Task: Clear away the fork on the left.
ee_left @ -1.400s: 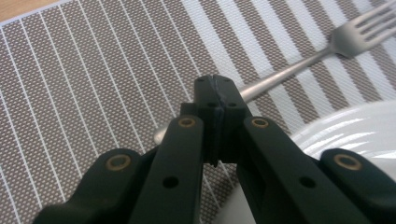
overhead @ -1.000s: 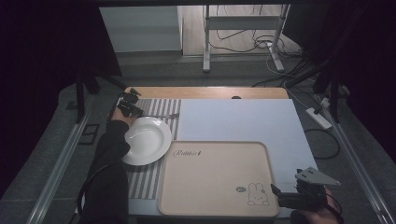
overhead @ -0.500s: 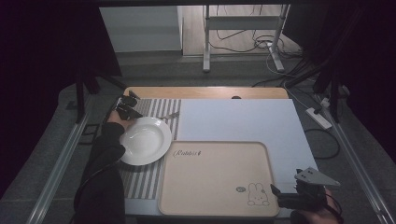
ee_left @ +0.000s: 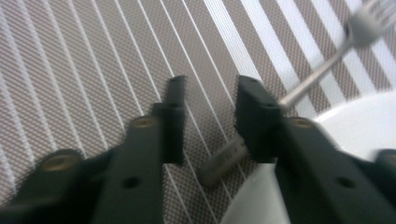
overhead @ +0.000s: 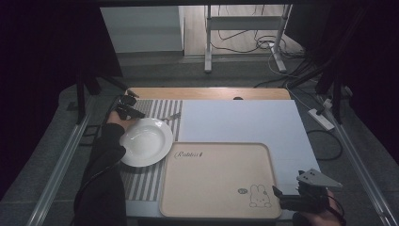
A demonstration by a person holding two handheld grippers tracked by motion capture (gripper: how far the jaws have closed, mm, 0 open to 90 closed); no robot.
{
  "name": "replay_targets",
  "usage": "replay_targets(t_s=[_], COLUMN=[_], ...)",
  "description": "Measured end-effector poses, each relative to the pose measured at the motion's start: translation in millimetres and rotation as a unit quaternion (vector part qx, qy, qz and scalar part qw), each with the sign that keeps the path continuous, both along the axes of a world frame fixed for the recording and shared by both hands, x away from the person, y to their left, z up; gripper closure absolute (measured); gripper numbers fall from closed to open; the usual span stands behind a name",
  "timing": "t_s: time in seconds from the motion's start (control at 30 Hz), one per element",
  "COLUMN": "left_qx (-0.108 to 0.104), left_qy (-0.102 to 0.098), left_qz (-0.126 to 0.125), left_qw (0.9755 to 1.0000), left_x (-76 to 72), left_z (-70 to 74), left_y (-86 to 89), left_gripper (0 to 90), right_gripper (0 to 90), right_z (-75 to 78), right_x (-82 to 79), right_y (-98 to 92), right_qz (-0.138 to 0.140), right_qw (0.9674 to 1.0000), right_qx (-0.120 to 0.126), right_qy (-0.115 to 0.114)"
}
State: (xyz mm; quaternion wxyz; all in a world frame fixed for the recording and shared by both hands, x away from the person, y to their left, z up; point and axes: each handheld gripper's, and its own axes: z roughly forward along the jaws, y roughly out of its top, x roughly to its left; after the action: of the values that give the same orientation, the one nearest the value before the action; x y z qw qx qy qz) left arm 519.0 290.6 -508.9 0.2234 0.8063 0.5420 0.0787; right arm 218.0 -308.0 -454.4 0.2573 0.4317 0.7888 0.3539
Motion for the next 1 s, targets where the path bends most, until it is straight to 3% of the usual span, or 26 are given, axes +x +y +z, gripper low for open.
replay_targets(t_s=[0.03, 0.07, 0.1, 0.13, 0.2, 0.3, 0.33, 0.4, 0.47, 0.53, 0.6, 0.77, 0.83, 0.93, 1.0], left_qx=[-0.005, -0.009, -0.012, -0.016, -0.015, -0.017, -0.019, -0.018, -0.006, 0.000, 0.021, 0.037, 0.060, 0.051, 0.050], left_qy=[-0.004, -0.009, -0.014, -0.015, -0.019, -0.020, -0.019, -0.014, -0.011, -0.009, -0.009, 0.004, 0.014, 0.018, 0.011], left_qz=[-0.001, -0.002, -0.005, -0.015, -0.026, -0.039, -0.040, -0.051, -0.064, -0.070, -0.069, -0.080, -0.089, -0.091, -0.094], left_qw=[1.0000, 0.9999, 0.9998, 0.9996, 0.9994, 0.9989, 0.9989, 0.9984, 0.9979, 0.9975, 0.9974, 0.9961, 0.9941, 0.9944, 0.9942], left_x=[0.8, 1.6, 2.3, 3.8, 5.4, 8.0, 9.4, 11.9, 14.5, 16.1, 19.4, 23.1, 24.3, 25.8, 25.2], left_z=[1.3, 2.3, 2.9, 2.9, 1.8, 0.3, -0.2, -1.8, -3.4, -4.9, -7.0, -12.3, -16.5, -18.1, -15.2], left_y=[-0.9, -2.8, -5.6, -11.6, -20.4, -30.3, -34.5, -42.9, -52.9, -59.5, -71.0, -81.3, -83.8, -80.0, -74.8], left_gripper=[60.7, 49.1, 49.1, 37.7, 27.5, 19.6, 11.5, 8.3, 0.7, 0.0, 0.0, 0.0, 0.0, 0.9, 6.2], right_gripper=[0.0, 0.0, 0.0, 0.0, 0.0, 0.0, 0.0, 0.0, 0.0, 0.0, 0.0, 0.0, 0.0, 0.0, 0.0], right_z=[0.0, 0.0, 0.0, 0.2, 0.0, 0.0, 0.0, 0.0, 0.2, 0.2, 0.3, 0.3, 0.1, 0.3, 0.1], right_x=[0.0, 0.0, 0.0, 0.0, 0.0, -0.1, -0.1, -0.1, -0.1, -0.2, -0.3, -0.5, -0.5, -0.6, -0.4], right_y=[0.0, 0.0, 0.0, -0.4, -0.2, 0.0, 0.0, -0.1, -0.5, -0.5, -0.6, -0.9, -1.0, -1.3, -1.1], right_qz=[0.000, 0.001, 0.001, 0.001, 0.001, 0.001, 0.001, 0.001, 0.002, 0.001, 0.001, 0.002, 0.001, 0.002, 0.002], right_qw=[1.0000, 1.0000, 1.0000, 1.0000, 1.0000, 1.0000, 1.0000, 1.0000, 1.0000, 1.0000, 1.0000, 1.0000, 1.0000, 1.0000, 1.0000], right_qx=[0.000, 0.000, 0.000, 0.000, 0.000, 0.000, 0.000, 0.000, 0.002, 0.002, 0.002, 0.003, 0.005, 0.005, 0.006], right_qy=[0.000, 0.000, 0.000, 0.001, 0.000, 0.000, -0.001, -0.001, 0.000, 0.000, 0.000, -0.001, -0.003, -0.002, -0.002])
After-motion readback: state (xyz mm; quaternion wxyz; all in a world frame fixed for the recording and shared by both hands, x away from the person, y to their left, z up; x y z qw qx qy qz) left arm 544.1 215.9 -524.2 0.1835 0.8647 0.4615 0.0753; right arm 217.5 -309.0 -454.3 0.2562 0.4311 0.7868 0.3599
